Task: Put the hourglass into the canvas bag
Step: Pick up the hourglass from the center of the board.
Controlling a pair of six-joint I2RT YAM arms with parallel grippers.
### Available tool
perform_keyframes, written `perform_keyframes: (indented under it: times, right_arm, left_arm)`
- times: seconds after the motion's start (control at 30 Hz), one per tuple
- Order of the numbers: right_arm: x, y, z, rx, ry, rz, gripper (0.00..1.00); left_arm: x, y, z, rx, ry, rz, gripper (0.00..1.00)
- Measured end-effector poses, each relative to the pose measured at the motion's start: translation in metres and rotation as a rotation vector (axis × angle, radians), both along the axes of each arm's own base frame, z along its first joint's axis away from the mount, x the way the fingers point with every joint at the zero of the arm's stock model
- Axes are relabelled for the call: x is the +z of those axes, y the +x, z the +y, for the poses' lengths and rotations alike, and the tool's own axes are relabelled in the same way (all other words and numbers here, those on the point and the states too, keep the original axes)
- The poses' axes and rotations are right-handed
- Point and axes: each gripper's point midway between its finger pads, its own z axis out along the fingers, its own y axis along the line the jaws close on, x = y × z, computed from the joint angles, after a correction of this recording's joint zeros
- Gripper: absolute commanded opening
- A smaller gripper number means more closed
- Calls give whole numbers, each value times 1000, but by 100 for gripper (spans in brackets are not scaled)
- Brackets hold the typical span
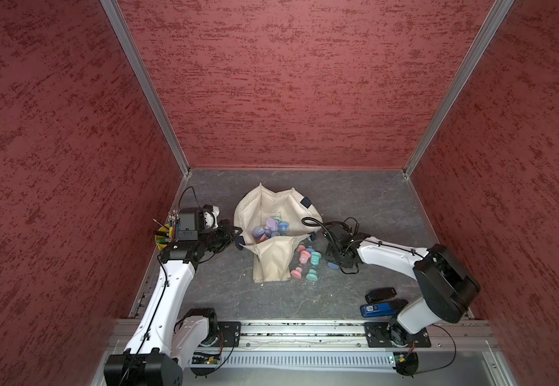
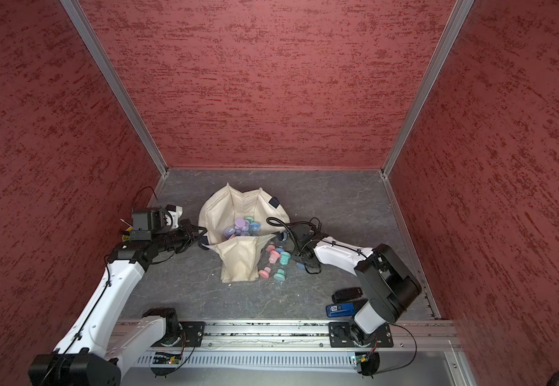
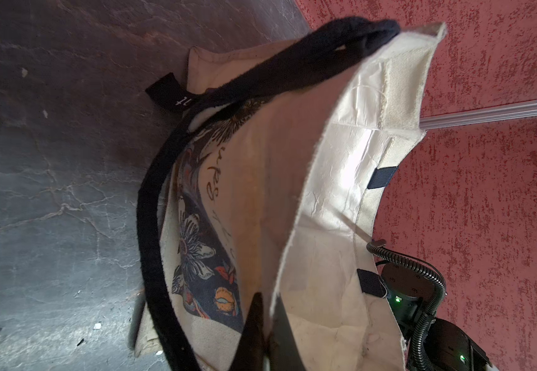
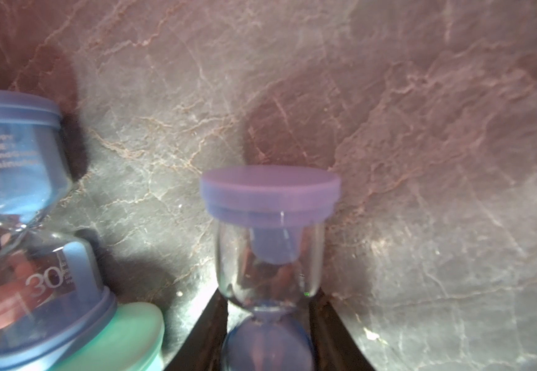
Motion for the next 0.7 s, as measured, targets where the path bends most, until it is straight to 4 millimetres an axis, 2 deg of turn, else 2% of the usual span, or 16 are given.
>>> perform_keyframes:
  times: [0.07,0.17,0.6,0.7]
  right_arm:
    - [0,0,1,2,3,1,40]
    - [-1,3,3,1,12,-8,39]
    - [1,12,5,-3,30,-34,2]
    - [4,7,1,-11,35,-36,0]
  left_arm:
    - [0,0,0,0,0,0,0]
    - [0,0,0,0,0,0,0]
    - [-3,0,0,2,-1,4,0]
    - [-3,0,0,2,-1,4,0]
